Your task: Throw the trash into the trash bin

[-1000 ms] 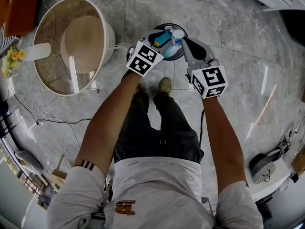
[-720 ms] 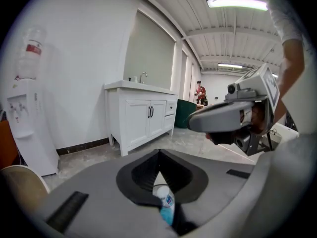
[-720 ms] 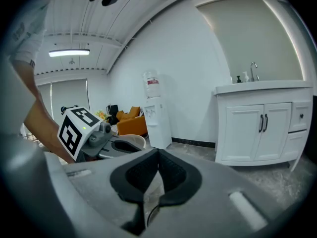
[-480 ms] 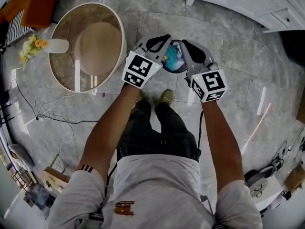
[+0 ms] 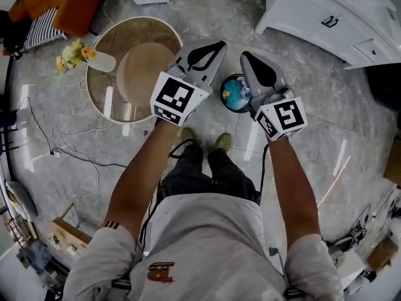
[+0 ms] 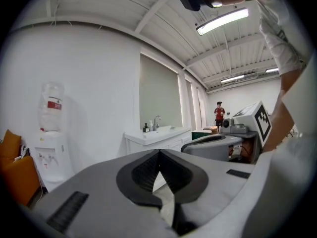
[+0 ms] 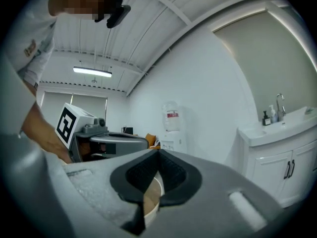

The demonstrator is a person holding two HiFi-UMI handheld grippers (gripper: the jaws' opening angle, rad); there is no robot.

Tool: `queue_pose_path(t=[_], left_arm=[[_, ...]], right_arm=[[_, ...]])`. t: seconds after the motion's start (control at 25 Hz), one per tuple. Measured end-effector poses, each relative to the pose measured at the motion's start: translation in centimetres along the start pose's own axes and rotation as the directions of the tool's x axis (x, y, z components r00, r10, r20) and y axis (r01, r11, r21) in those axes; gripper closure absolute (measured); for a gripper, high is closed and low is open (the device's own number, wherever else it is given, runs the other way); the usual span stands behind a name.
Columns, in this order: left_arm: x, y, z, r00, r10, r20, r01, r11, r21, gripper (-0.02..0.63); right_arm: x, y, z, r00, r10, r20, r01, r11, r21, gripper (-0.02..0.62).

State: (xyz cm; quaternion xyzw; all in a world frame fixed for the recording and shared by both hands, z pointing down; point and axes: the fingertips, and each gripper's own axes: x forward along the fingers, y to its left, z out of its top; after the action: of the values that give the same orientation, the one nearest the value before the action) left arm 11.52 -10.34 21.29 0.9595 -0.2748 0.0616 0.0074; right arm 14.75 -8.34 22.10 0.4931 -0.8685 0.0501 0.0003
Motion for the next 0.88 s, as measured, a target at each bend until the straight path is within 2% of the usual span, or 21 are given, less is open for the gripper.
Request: queue_pose_path(t=[0.28, 0.44, 0.64, 0.88], left_arm=[[-4.0, 0.5, 8.4, 0.993, -0.004, 0.116, -0.001, 0.999, 0.036, 0.606], [-5.3, 0.3, 12.0, 0.985, 0.005, 0.172, -0.012, 0.999, 0.041, 0.606], [-6.2, 0.1, 15.2, 0.98, -0.003, 0.201, -0.011, 0.997, 0.071, 0.606], [-7.1, -0.2, 17.0, 0.975, -0.012, 0.222, -0.008, 0.996, 0.088, 0.606]], right_arm=[[0.3, 3.5, 9.2, 0.993, 0.038, 0.113, -0.032, 0.998, -0.057, 0.594], [-0.1, 4.8, 13.1, 0.986, 0.053, 0.16, -0.037, 0.994, -0.1, 0.594], [-0.2, 5.8, 15.9, 0.981, 0.058, 0.186, -0.034, 0.991, -0.132, 0.594], [-0.7, 6.7, 17.5, 0.978, 0.055, 0.202, -0.024, 0.988, -0.153, 0.595]])
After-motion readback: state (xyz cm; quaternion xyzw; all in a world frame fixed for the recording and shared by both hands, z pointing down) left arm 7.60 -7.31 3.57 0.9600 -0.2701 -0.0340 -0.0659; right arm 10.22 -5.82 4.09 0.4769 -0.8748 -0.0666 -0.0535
